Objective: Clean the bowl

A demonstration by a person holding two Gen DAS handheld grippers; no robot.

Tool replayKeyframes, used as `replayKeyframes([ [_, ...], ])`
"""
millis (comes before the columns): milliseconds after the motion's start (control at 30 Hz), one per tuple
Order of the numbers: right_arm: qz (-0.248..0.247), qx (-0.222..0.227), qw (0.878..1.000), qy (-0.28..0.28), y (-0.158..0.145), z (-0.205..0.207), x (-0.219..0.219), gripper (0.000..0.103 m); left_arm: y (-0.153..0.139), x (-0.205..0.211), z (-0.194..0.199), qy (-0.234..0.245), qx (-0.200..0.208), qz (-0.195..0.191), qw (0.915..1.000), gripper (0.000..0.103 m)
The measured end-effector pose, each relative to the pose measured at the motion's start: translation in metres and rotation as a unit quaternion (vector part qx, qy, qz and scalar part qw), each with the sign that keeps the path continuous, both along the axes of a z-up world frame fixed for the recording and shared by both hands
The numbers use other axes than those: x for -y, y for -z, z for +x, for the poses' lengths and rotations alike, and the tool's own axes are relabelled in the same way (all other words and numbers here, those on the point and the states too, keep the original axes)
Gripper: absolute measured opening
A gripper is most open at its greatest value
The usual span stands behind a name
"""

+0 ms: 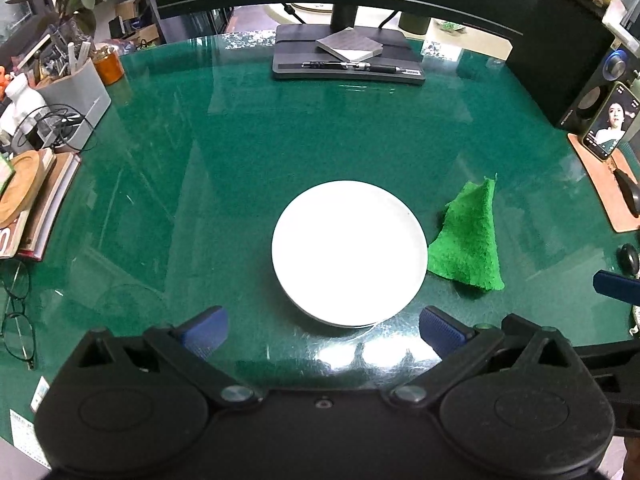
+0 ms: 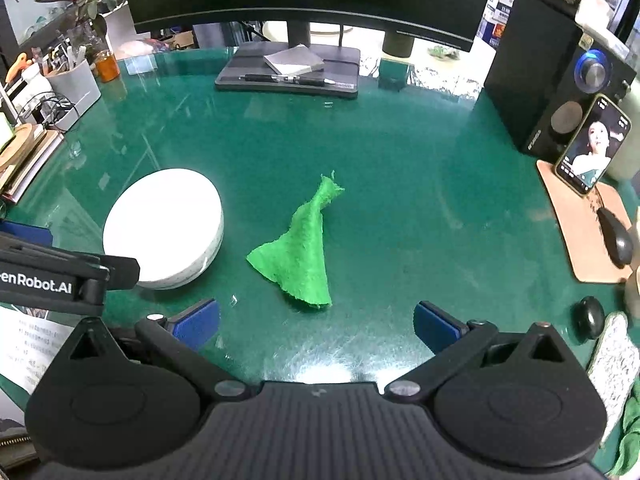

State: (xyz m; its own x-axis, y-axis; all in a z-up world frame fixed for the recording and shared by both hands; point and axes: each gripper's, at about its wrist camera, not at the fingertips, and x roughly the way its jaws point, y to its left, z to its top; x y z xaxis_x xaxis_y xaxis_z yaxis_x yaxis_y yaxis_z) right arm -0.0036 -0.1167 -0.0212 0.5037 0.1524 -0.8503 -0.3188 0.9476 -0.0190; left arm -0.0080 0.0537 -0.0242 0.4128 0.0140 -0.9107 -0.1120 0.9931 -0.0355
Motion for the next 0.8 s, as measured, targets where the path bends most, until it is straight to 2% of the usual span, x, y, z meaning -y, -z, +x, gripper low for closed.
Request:
replayKeyframes([
  [633, 0.004, -0.018, 1.000, 0.005, 0.0052, 0.0053, 0.0018, 0.102, 0.0004, -0.0018, 0.0001, 0.001, -0.003, -0.007, 1.0000, 0.102],
  [800, 0.005, -0.022, 1.000, 0.004, 0.0061, 0.0064, 0.0015, 0.103, -0.0031, -0.0026, -0.0007, 0.008, 0.005, -0.024, 0.9997, 0.102],
])
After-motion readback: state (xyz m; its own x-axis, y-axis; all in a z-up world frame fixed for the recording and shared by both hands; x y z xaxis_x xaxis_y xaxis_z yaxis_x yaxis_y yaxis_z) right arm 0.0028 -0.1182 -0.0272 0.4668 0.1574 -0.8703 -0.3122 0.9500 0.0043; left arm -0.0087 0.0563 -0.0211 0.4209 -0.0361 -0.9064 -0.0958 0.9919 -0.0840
